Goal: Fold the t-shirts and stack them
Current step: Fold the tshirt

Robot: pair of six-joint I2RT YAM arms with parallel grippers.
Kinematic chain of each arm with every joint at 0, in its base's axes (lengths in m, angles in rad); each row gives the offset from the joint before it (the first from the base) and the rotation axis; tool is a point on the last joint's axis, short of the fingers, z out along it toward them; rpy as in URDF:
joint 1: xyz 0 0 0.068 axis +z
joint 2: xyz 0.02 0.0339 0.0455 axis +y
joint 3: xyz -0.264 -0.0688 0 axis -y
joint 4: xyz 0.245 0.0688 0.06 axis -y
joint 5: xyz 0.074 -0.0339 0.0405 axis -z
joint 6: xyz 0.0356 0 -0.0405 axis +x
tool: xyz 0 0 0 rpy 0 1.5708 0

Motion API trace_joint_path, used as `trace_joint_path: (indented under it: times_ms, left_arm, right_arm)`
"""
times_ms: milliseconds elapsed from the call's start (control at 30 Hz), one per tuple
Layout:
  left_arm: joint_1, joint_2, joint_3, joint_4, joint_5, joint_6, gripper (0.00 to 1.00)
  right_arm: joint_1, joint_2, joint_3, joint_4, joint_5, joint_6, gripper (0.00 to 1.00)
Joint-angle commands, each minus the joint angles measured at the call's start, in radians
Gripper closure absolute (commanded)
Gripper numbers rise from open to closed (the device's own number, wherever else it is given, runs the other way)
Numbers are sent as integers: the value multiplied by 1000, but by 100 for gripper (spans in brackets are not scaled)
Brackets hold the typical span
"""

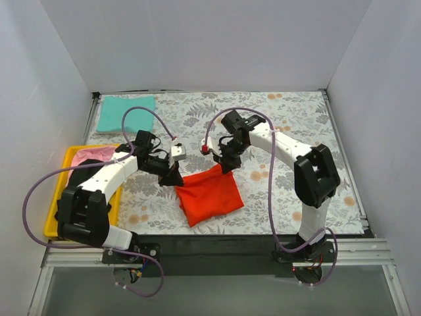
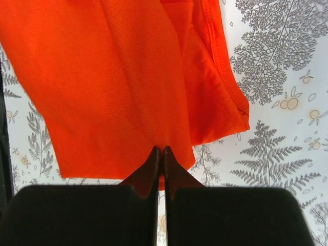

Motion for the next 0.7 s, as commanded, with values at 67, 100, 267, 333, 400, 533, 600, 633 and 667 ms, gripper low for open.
trace_joint_path:
  times_ms: [67,100,267,333,400,533,600,633,667]
  left_arm:
    - [25,81,-38,180,-71,-67,100]
    - [27,100,-35,197,-79,-72,100]
    - [27,213,3,217,-124,-99,100]
    - [27,232,17,217,-128,-101,100]
    - [27,234,17,209,-119,-89,99]
    - [25,182,17,138,-44,-14,89]
    - [27,146,14,66,14,34,75]
    - [25,101,11,56,28,34,59]
    - [25,77,5,47,37,34,55]
  right_arm:
    - [-15,127,88,6,-30,21,99]
    - [-15,145,96,6,-30,33,99]
    - [-15,192,64,0,-49,145,99]
    - [-15,144,-12,5,-87,171,99]
    - [-14,103,-59,5,-110,216,99]
    - [-14,-15,-109,-1,-153,297,98]
    - [-14,-46,-96,-15,-186,334,81]
    - [-15,-71,-85,-26,-197,343,67]
    - [-19,-80,-65,-26,-216,354,64]
